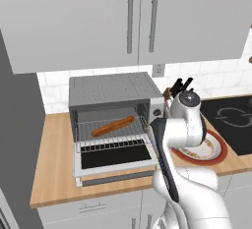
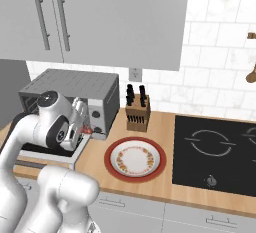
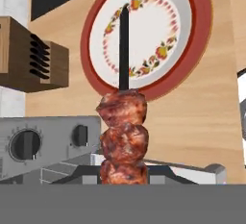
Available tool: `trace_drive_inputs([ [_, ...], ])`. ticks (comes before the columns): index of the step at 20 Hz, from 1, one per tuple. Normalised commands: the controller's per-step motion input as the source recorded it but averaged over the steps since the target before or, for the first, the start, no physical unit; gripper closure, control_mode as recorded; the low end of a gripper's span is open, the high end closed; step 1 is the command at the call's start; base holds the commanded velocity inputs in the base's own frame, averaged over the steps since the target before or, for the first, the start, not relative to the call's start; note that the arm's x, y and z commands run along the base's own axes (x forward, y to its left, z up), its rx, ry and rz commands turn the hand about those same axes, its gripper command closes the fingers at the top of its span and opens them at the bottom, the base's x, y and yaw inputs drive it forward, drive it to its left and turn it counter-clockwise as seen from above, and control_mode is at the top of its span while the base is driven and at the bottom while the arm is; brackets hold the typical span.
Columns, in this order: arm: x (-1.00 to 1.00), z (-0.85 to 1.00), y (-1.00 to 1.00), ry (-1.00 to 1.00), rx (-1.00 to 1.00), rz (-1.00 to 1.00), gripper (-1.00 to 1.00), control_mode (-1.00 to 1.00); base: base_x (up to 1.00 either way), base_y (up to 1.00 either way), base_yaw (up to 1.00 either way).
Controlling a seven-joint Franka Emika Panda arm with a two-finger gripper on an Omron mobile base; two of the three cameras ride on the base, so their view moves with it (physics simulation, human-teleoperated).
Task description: Pick up the kebab skewer and baguette bread, and place them inside the toaster oven. Close the toaster oven door and start by setting the timer.
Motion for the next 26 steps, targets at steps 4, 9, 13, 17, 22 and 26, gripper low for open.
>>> trace_drive_inputs([
  [4, 0.04, 0.0, 0.73, -0.11, 0.06, 0.16, 1.0, -1.0, 0.0, 0.0, 0.0],
  [9, 0.57, 0.0, 0.77, -0.07, 0.02, 0.04, 1.0, -1.0, 0.0, 0.0, 0.0],
  [13, 0.61, -0.05, 0.82, -0.07, 0.0, 0.0, 1.0, -1.0, 0.0, 0.0, 0.0],
  [17, 0.69, -0.04, 0.54, -0.06, 0.0, 0.0, 1.0, -1.0, 0.0, 0.0, 0.0],
  [22, 0.73, 0.0, 0.2, 0.0, 0.0, -0.01, 1.0, -1.0, 0.0, 0.0, 0.0],
  [26, 0.65, 0.0, 0.23, 0.0, 0.0, 0.0, 1.0, -1.0, 0.0, 0.0, 0.0],
])
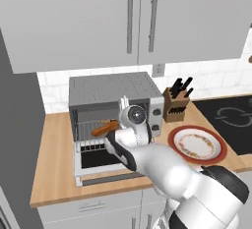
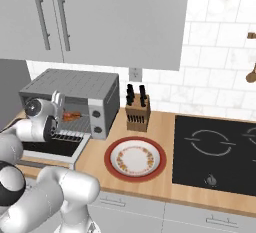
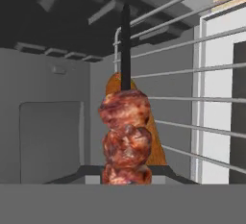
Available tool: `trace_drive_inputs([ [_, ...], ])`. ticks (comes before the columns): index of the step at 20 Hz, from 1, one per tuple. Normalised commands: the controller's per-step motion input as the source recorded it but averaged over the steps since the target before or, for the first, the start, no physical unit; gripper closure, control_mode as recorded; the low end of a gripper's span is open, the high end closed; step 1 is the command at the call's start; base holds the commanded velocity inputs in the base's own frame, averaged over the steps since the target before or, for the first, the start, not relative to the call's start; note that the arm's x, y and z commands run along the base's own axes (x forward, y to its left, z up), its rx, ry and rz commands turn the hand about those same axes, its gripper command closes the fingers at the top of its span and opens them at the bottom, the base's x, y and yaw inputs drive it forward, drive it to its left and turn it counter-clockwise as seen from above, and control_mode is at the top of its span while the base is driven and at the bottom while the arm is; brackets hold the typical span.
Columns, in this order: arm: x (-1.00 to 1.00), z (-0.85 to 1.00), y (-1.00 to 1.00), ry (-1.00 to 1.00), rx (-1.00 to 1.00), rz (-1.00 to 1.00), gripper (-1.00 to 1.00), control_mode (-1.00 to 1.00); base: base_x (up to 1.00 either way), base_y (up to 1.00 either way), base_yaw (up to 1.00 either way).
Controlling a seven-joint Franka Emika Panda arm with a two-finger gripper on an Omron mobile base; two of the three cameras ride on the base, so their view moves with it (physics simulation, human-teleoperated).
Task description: Pick up the kebab skewer and baguette bread, and place them inside the toaster oven. Close the toaster oven door and start by setting the timer.
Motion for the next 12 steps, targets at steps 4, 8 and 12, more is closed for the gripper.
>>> trace_drive_inputs([
  [4, 0.29, 0.0, 0.11, 0.04, 0.0, 0.0, 1.0, -1.0, 0.0, 0.0, 0.0],
  [8, 0.14, 0.0, 0.03, 0.06, 0.0, 0.0, 1.0, -1.0, 0.0, 0.0, 0.0],
  [12, -0.03, 0.22, 0.0, 0.11, 0.0, 0.0, 1.0, -1.0, 0.0, 0.0, 0.0],
])
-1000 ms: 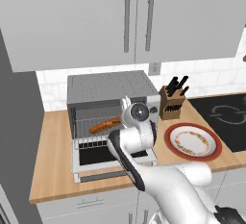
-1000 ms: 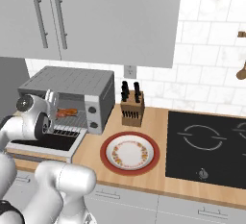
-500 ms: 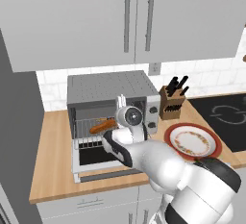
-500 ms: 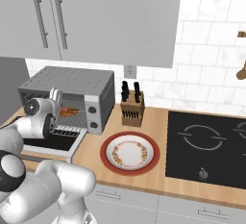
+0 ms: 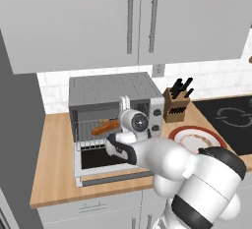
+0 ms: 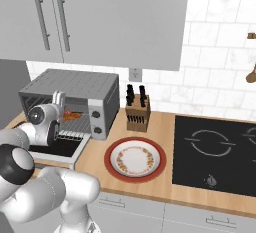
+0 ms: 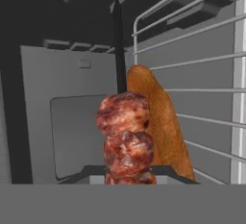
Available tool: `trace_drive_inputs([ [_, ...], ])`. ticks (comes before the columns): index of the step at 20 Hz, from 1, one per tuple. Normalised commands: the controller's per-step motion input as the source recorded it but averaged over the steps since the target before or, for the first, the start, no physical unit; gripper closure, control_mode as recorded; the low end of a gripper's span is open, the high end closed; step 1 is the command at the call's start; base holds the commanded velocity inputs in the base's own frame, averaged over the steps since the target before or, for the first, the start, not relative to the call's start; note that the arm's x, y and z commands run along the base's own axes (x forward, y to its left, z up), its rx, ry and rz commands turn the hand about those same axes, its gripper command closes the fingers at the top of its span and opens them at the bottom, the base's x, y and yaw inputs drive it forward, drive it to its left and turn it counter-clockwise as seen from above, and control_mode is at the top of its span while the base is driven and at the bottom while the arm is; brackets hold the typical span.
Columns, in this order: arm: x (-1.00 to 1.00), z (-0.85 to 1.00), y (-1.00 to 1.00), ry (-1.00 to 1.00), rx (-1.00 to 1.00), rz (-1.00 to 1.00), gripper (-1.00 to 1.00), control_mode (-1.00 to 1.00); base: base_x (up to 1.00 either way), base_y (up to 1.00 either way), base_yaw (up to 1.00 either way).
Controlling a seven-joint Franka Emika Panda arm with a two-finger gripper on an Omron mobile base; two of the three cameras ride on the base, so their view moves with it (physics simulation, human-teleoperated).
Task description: Pick up the kebab skewer and baguette bread, and place them inside the toaster oven. Close the toaster oven door and start by setting the timer.
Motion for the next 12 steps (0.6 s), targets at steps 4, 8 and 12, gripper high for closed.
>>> trace_drive_inputs([
  [4, -0.06, 0.29, 0.05, 0.16, 0.0, 0.0, 1.0, -1.0, 0.0, 0.0, 0.0],
  [8, 0.0, 0.15, 0.0, 0.14, 0.0, 0.0, 1.0, -1.0, 0.0, 0.0, 0.0],
  [12, 0.0, 0.0, 0.05, 0.1, 0.0, 0.0, -1.0, -1.0, 0.0, 0.0, 0.0],
])
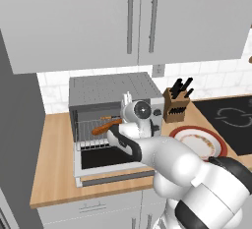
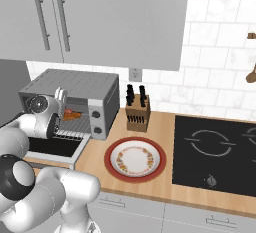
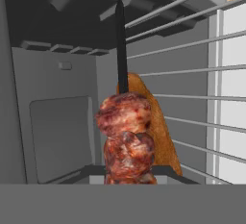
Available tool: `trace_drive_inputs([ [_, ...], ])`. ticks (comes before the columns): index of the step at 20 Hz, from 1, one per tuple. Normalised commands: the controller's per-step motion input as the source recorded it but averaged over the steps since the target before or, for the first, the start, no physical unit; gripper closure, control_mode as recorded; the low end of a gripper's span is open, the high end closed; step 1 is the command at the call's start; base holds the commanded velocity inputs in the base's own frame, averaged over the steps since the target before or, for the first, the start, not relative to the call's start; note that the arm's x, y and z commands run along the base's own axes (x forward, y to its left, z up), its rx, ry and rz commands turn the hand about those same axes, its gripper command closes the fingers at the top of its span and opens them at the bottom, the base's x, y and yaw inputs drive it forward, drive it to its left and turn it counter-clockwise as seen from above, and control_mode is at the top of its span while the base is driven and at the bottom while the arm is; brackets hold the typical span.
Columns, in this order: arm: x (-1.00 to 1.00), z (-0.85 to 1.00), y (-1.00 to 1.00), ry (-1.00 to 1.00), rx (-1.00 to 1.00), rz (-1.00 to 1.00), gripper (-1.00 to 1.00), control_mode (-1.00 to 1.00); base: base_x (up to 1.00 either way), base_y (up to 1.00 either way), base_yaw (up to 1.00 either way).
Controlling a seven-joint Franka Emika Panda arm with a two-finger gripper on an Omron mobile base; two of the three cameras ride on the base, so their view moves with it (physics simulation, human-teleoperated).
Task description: Pick up the kebab skewer and baguette bread, and place them inside the toaster oven. Close the toaster oven door and start by setting the timer.
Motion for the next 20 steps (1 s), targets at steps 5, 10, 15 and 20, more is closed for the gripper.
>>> trace_drive_inputs([
  [5, 0.02, -0.02, 0.12, 0.01, -0.01, 0.0, -1.0, -1.0, 0.0, 0.0, 0.0],
  [10, 0.0, -0.01, 0.12, 0.0, -0.01, 0.0, -1.0, -1.0, 0.0, 0.0, 0.0],
  [15, 0.01, 0.0, 0.0, 0.0, 0.0, 0.0, -1.0, -1.0, 0.0, 0.0, 0.0],
  [20, -0.23, 0.33, -0.09, 0.0, 0.0, 0.0, -1.0, -1.0, 0.0, 0.0, 0.0],
])
